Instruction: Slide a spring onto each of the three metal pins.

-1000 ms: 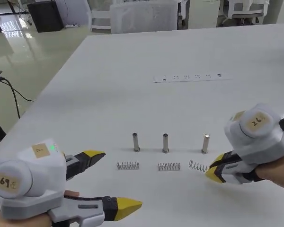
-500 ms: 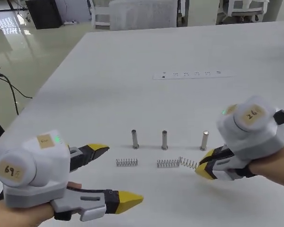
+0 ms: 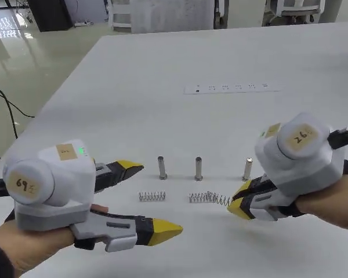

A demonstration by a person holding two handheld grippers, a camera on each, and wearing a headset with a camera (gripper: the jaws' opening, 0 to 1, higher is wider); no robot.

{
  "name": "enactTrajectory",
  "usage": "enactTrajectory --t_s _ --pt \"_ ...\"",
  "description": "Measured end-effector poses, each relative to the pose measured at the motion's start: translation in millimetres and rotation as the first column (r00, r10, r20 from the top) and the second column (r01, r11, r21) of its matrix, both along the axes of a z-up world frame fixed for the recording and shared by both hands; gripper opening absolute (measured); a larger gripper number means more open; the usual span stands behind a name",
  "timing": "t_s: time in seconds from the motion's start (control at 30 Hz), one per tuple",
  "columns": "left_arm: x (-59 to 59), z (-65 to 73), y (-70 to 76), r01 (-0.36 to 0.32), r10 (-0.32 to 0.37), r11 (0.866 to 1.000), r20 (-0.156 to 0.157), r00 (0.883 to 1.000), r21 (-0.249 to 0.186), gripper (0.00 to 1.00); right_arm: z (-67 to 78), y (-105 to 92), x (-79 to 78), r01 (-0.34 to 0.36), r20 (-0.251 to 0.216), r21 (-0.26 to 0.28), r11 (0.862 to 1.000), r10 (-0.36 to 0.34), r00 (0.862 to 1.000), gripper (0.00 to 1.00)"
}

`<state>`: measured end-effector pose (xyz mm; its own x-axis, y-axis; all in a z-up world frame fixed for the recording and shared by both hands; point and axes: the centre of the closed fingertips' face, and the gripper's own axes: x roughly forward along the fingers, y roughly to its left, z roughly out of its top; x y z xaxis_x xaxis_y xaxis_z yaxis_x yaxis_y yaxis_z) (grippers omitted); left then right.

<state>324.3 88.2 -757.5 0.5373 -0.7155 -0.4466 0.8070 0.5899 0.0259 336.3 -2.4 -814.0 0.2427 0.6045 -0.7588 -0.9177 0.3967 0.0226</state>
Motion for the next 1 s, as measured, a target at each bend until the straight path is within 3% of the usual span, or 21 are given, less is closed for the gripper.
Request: enactTrajectory --t_s 0.17,0.3,0.8,1.0 --pt "2.4 0.9 -5.3 0.014 -0.014 1.000 0.001 1.000 -0.001 0.74 0.7 2.3 -2.3 -0.007 -0.001 0.000 1.000 0.007 1.000 0.08" --pt "3.1 0.2 -10.1 0.012 -0.012 1.000 -0.006 1.000 -0.027 0.73 2.4 5.5 -4.3 -0.015 -0.001 0.004 1.000 0.015 1.000 0.08" --pt "-9.0 -11.5 -20.9 0.059 -0.062 0.997 -0.051 0.997 -0.047 0.63 3.5 15.4 -17.0 -0.074 -0.020 0.017 0.997 0.074 0.997 0.08" --pt "-12.2 -13.8 -23.4 0.076 -0.078 0.996 -0.058 0.995 -0.046 0.60 6.5 20.8 -24.9 -0.112 -0.035 0.045 0.993 0.114 0.993 0.08"
